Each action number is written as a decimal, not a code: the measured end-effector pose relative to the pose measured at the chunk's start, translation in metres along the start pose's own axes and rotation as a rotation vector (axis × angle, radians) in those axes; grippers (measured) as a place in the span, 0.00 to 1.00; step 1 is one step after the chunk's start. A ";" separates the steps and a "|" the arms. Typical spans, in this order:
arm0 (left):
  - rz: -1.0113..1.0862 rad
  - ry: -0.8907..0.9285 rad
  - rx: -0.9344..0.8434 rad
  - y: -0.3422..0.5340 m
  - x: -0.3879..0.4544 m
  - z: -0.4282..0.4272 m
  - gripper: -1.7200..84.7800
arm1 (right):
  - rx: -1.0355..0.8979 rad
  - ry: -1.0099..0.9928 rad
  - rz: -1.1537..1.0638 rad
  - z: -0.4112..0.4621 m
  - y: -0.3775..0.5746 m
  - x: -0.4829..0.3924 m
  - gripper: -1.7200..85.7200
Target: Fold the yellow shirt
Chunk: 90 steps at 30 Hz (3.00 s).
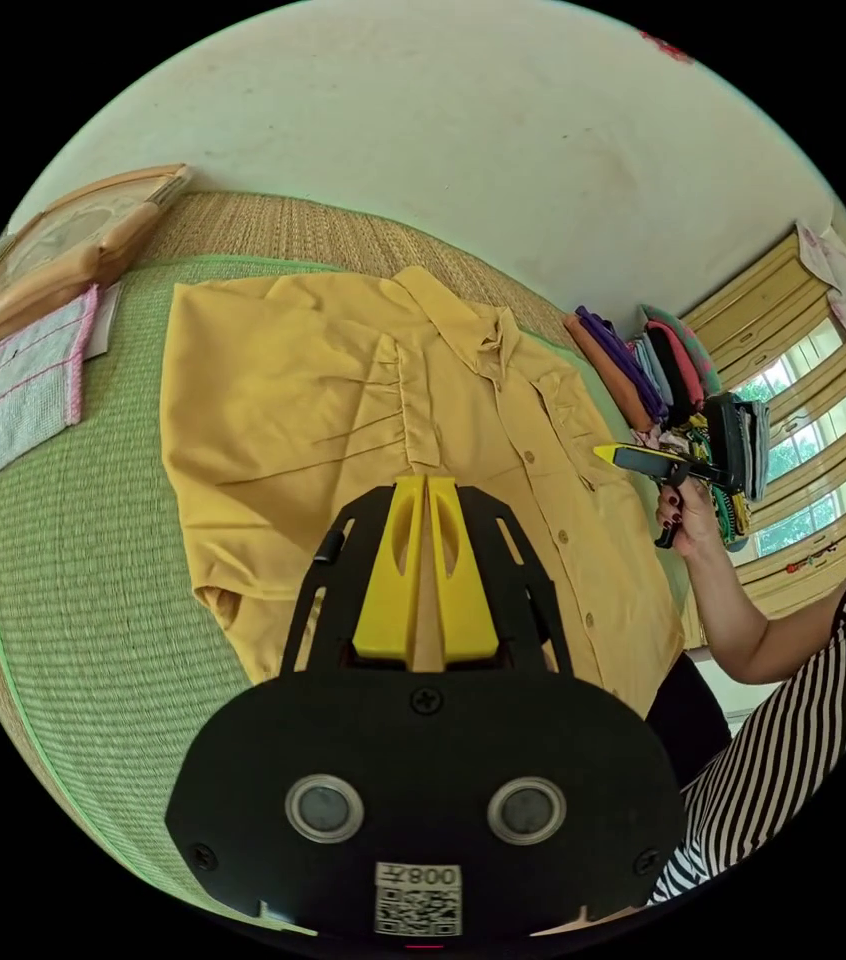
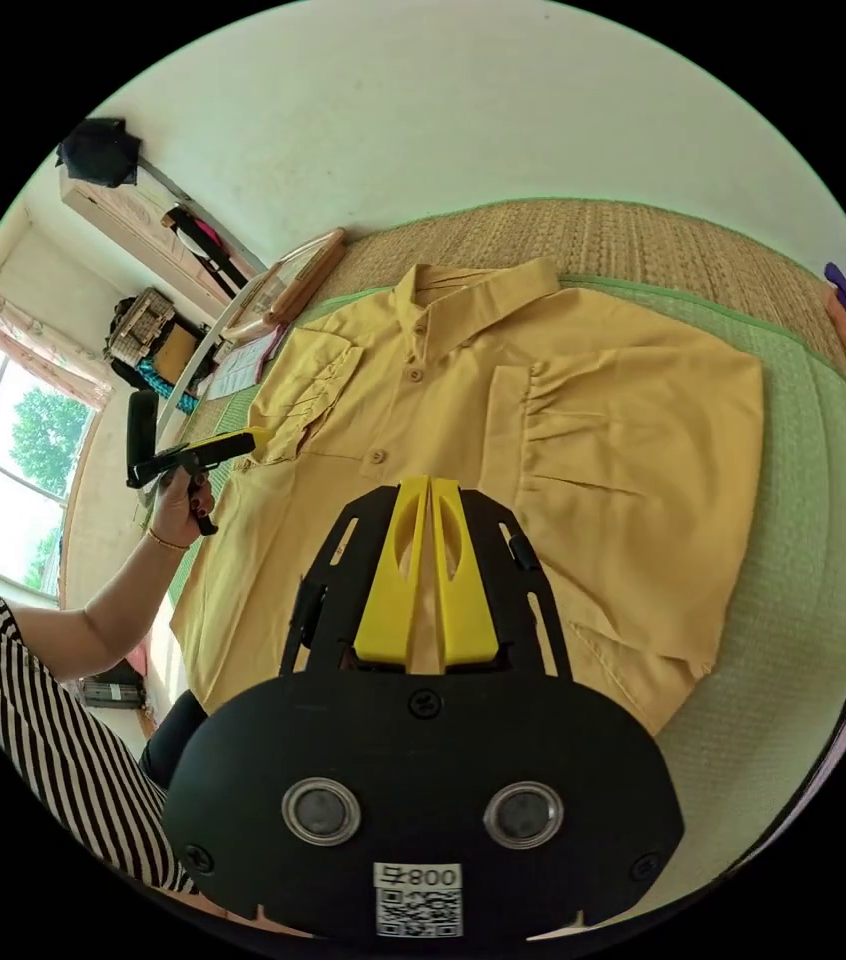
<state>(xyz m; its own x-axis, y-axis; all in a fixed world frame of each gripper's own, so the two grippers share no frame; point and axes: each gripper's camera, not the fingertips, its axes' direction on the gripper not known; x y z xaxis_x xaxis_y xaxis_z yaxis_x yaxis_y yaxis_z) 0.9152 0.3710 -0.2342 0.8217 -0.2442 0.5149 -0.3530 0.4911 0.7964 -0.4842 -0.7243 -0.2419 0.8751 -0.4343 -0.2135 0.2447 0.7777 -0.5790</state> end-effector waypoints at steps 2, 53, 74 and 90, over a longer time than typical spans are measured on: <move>0.001 -0.012 -0.029 -0.008 0.003 0.010 0.02 | -0.004 0.022 0.042 0.005 0.014 0.016 0.02; -0.039 0.088 -0.115 0.106 0.037 0.014 0.02 | -0.009 -0.246 0.169 0.192 0.161 0.178 0.02; -0.449 0.199 -0.109 0.398 -0.004 -0.105 0.03 | 0.003 -0.274 0.448 0.051 0.536 0.237 0.03; -0.786 0.249 0.093 0.591 -0.059 -0.176 0.11 | 0.037 -0.291 0.556 0.029 0.694 0.235 0.10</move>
<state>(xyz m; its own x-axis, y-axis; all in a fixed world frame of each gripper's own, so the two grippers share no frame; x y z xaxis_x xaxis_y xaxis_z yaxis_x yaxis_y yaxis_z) 0.7370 0.8226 0.1507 0.9153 -0.2900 -0.2794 0.3391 0.1807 0.9232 -0.0964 -0.2736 -0.6706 0.9523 0.1770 -0.2488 -0.2698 0.8691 -0.4145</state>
